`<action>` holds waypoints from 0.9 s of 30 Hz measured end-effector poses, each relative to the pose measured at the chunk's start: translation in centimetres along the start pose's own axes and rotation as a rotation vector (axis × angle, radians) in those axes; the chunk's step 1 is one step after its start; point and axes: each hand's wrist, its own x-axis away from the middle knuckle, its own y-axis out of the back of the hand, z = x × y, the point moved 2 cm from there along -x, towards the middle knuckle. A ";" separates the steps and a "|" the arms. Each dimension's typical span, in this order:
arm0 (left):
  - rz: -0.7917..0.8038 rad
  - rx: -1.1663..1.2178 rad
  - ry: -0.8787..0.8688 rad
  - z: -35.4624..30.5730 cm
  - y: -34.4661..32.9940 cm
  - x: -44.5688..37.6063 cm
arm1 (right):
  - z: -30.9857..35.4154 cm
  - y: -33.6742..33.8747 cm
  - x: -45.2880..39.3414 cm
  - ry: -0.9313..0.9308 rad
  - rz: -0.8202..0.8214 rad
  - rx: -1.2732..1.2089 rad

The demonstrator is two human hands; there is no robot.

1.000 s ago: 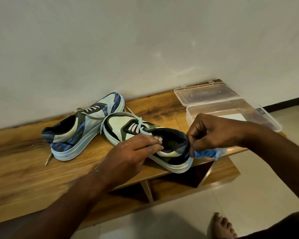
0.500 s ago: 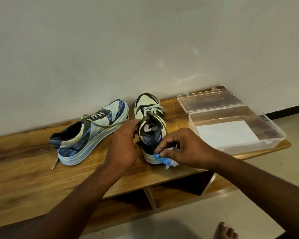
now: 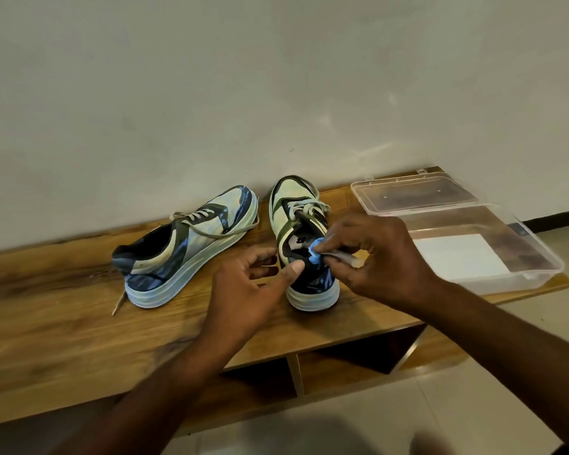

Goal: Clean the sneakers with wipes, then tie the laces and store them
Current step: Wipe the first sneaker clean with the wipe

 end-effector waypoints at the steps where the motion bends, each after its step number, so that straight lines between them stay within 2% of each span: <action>1: 0.002 0.001 -0.012 0.2 -0.1 -0.1 | 0.0 -0.3 0.1 0.014 -0.008 -0.004; 5: -0.053 -0.133 -0.113 0.8 -0.6 -0.2 | -0.4 -0.7 0.5 0.020 -0.046 -0.007; 8: -0.033 -0.221 -0.230 0.8 -0.8 -0.2 | -0.5 -0.9 1.1 0.025 -0.080 -0.001; 15: -0.038 -0.288 -0.256 0.5 -1.2 0.0 | -0.6 -1.9 2.1 0.043 -0.107 0.035; 18: -0.094 -0.265 -0.235 0.3 -1.4 0.0 | -1.0 -2.2 2.8 0.067 -0.025 0.048; 25: -0.155 -0.251 -0.223 0.2 -1.6 -0.4 | -1.6 -3.1 4.1 0.053 0.348 0.159; 27: -0.165 -0.257 -0.226 0.3 -1.6 -0.6 | -1.4 -3.1 4.0 0.117 0.374 0.222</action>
